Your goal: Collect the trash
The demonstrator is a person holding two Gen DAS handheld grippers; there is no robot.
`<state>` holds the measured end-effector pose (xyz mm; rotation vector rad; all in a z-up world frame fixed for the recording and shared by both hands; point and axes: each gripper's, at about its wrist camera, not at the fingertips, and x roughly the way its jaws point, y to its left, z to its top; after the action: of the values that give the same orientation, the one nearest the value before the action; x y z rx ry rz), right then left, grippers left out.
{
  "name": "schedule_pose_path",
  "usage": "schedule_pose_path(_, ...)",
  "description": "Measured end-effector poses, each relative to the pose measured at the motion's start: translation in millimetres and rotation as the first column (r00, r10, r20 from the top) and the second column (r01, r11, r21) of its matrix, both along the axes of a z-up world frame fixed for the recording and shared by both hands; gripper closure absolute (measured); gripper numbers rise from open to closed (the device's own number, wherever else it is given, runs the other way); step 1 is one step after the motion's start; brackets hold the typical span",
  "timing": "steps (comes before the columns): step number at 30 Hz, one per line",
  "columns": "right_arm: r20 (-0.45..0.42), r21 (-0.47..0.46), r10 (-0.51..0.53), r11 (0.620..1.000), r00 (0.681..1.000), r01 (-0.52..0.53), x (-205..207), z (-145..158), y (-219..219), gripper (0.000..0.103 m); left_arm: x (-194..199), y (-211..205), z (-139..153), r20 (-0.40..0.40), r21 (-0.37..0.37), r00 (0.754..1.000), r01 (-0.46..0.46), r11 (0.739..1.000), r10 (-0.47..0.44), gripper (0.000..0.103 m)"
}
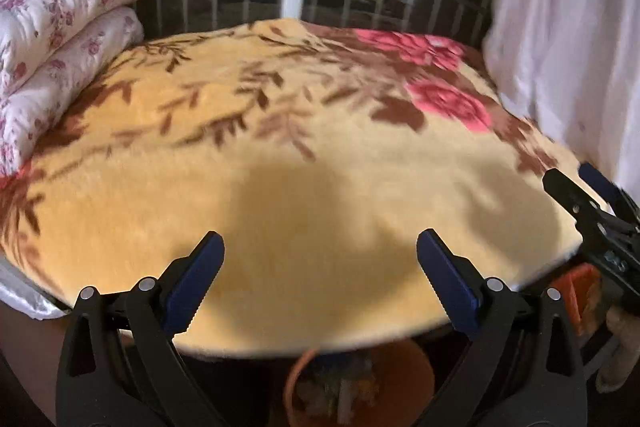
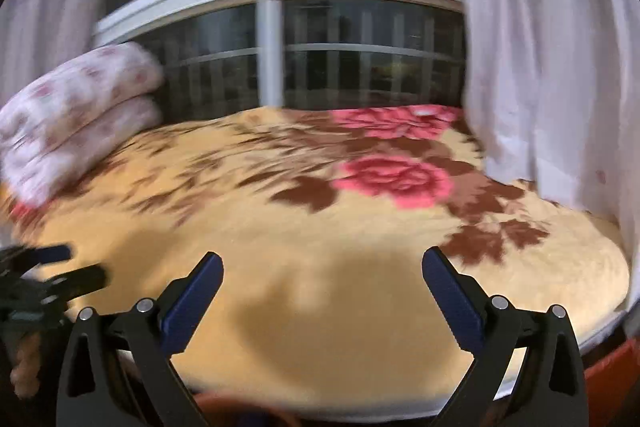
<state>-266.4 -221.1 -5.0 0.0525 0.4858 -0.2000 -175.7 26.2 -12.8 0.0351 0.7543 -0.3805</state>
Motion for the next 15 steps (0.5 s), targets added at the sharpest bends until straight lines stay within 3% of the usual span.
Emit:
schedule_pose_path(3, -0.028, 0.090, -0.070, 0.993, 0.997, 0.072, 30.6, -3.3, -21.1, 0.005, 22.1, -8.4, 1.4, 0.022, 0.059, 0.998, -0.067, 0.996, 0.066, 0.009)
schedule_pose_path(8, -0.110, 0.224, -0.149, 0.960, 0.983, 0.170, 63.2, -27.2, -42.1, 0.005, 47.7, -23.0, 2.7, 0.060, 0.125, 0.993, -0.109, 0.986, 0.102, 0.009)
schedule_pose_path(12, -0.101, 0.264, -0.197, 0.940, 0.975, 0.217, 69.8, -36.0, -46.5, 0.005, 63.0, -33.9, -6.9, 0.071, 0.146, 0.993, -0.100, 0.984, 0.090, 0.009)
schedule_pose_path(15, -0.107, 0.241, -0.218, 0.941, 0.970, 0.238, 83.8, -40.0, -45.3, 0.005, 75.0, -42.1, -17.2, 0.057, 0.142, 0.996, -0.071, 0.987, 0.064, 0.009)
